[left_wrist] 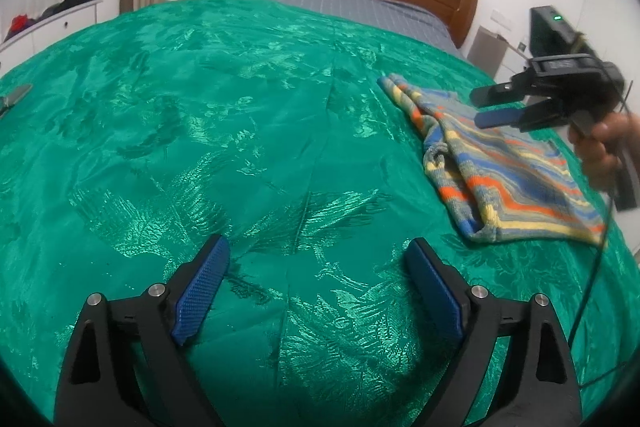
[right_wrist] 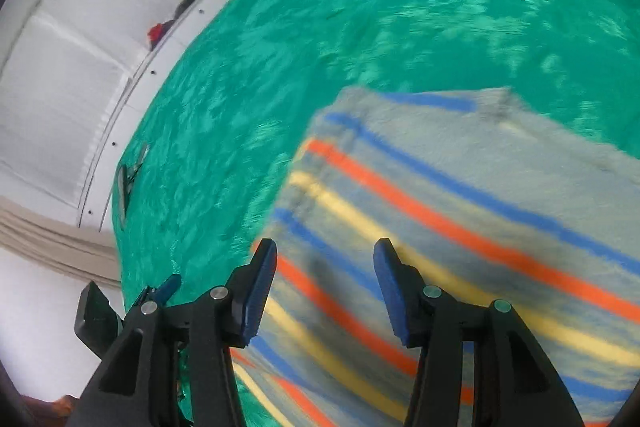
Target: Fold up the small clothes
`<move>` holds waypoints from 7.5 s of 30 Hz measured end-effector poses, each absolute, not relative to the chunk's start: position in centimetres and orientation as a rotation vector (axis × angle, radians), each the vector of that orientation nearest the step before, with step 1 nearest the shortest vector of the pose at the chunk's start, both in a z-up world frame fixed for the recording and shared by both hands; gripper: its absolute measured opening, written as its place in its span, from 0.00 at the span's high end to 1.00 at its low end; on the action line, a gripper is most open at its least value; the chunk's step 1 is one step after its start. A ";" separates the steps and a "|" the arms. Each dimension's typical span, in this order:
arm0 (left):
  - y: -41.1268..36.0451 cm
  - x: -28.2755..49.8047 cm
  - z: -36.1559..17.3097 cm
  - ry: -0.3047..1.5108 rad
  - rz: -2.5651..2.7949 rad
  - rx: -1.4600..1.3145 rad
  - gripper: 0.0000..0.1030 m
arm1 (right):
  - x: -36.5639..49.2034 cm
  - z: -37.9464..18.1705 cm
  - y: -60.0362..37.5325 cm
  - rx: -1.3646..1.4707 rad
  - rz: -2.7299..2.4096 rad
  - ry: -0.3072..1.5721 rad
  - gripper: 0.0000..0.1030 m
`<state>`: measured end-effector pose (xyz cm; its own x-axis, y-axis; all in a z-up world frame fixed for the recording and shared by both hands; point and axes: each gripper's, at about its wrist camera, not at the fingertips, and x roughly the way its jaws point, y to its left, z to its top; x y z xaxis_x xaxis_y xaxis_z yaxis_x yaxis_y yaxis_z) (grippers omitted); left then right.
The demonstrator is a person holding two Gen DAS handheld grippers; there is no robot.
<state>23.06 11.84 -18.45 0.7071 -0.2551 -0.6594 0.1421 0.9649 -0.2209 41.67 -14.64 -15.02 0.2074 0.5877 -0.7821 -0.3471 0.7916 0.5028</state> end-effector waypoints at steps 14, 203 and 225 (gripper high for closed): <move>11.1 23.0 -18.6 0.764 -0.205 -0.119 0.07 | 17.2 -8.4 -25.4 -0.109 0.595 0.958 0.30; 0.0 12.2 -2.4 0.545 -0.069 0.241 0.00 | 11.5 -3.6 -22.2 -0.082 -0.069 0.844 0.04; 1.5 4.9 2.5 0.727 -0.050 0.078 0.00 | 2.9 2.1 -20.3 -0.034 0.002 0.753 0.00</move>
